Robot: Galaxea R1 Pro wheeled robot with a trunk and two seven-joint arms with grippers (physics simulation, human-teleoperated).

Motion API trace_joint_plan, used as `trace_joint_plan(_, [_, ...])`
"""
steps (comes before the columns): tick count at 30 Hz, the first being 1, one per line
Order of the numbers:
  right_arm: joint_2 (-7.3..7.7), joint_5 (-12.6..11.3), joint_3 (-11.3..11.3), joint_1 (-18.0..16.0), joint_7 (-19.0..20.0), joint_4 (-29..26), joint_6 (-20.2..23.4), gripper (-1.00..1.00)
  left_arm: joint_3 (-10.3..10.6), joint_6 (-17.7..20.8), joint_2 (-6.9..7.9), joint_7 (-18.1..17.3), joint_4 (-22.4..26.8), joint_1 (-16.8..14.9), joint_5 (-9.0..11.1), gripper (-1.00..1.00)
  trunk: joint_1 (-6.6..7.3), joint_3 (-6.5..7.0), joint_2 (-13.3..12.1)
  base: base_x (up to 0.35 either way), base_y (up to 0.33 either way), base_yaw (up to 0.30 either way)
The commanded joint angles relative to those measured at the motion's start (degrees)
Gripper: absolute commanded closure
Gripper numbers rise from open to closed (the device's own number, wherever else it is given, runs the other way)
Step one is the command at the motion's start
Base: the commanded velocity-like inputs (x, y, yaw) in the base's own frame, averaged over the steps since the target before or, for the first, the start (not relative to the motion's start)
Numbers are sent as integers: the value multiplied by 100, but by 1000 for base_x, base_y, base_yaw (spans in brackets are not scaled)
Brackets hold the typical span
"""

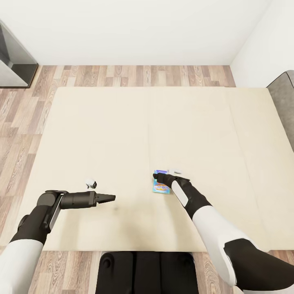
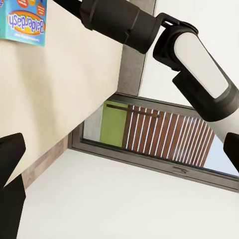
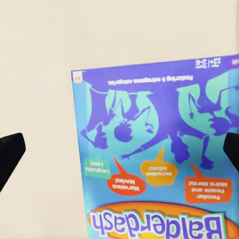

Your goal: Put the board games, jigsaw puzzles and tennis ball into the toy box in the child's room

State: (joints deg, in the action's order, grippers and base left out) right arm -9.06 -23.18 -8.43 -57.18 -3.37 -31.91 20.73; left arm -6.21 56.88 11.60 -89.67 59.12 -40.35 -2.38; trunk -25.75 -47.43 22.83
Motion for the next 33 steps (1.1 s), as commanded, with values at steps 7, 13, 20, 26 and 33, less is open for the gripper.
trace_joint_plan(7, [38,-47,-27,-1,-84,-9,15,-100,-3,59,0,-33,3,-2,-26,-100,-3,-6,9,0,0,0])
trace_joint_plan(13, [64,-47,-27,-3,-132,-13,26,-100,-3,58,0,-33,3,-2,-26,-100,-3,-6,9,0,0,0])
trace_joint_plan(20, [69,-52,-27,-4,-320,-13,35,-100,-3,60,0,-33,3,-2,-26,-100,-3,-6,9,0,0,0])
trace_joint_plan(26, [72,-60,-27,-4,-380,-10,36,-100,-3,60,0,-33,3,-2,-26,-100,-3,-6,9,0,0,0])
trace_joint_plan(33, [74,-67,-32,-2,-397,-2,26,-100,-3,60,0,-33,3,-1,-26,-100,-3,-6,9,0,0,0])
